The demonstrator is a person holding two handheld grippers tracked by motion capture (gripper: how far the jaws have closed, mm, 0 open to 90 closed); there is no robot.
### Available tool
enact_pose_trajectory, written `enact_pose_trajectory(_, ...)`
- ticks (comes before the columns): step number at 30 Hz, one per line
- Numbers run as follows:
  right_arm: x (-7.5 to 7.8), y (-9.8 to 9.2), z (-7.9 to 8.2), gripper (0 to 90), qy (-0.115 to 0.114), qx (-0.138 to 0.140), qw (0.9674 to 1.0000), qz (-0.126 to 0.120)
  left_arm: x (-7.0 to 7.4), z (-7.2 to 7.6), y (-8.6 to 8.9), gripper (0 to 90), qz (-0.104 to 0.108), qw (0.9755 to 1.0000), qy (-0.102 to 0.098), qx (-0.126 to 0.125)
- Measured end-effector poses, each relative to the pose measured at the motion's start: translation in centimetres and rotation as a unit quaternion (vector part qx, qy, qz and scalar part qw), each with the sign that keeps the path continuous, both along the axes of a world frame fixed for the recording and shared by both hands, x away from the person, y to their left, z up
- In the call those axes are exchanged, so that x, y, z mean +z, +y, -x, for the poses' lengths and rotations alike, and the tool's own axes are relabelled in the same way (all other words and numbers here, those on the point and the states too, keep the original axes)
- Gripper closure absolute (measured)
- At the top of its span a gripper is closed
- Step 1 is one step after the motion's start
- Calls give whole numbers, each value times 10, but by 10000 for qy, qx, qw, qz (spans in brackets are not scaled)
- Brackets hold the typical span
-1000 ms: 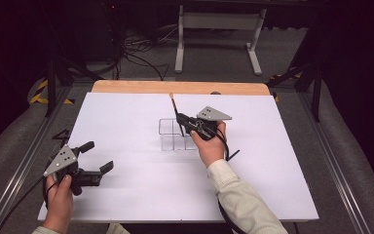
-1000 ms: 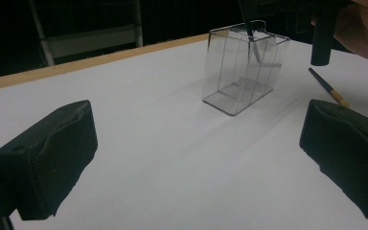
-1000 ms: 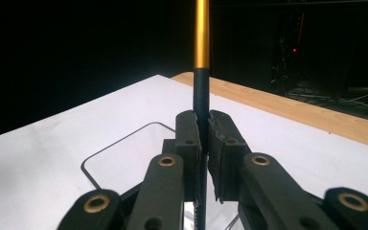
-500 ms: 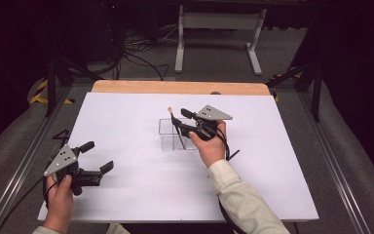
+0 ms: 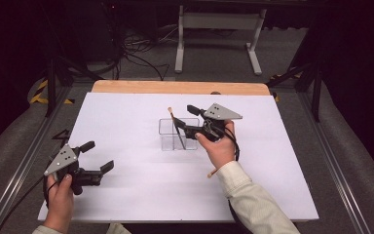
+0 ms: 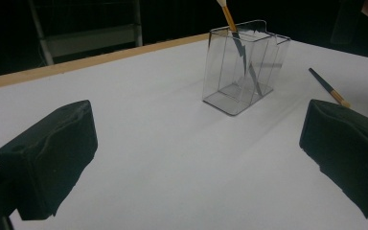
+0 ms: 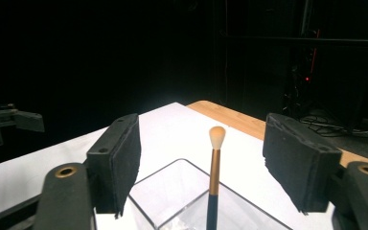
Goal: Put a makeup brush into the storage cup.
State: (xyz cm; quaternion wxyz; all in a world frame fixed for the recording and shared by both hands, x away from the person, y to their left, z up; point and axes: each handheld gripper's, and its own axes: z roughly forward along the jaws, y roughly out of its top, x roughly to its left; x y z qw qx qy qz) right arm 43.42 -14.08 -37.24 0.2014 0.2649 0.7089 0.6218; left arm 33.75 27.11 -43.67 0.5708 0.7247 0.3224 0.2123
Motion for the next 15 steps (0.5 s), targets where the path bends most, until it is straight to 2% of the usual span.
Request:
enact_pose_trajectory(5, 5, -15, 5, 263, 50, -97, 9999, 95, 0, 0, -1, 3, -6, 10000, -14, 1)
enact_pose_trajectory(15, 11, -41, 15, 231, 96, -141, 9998, 77, 0, 0, -1, 3, -22, 10000, -24, 14)
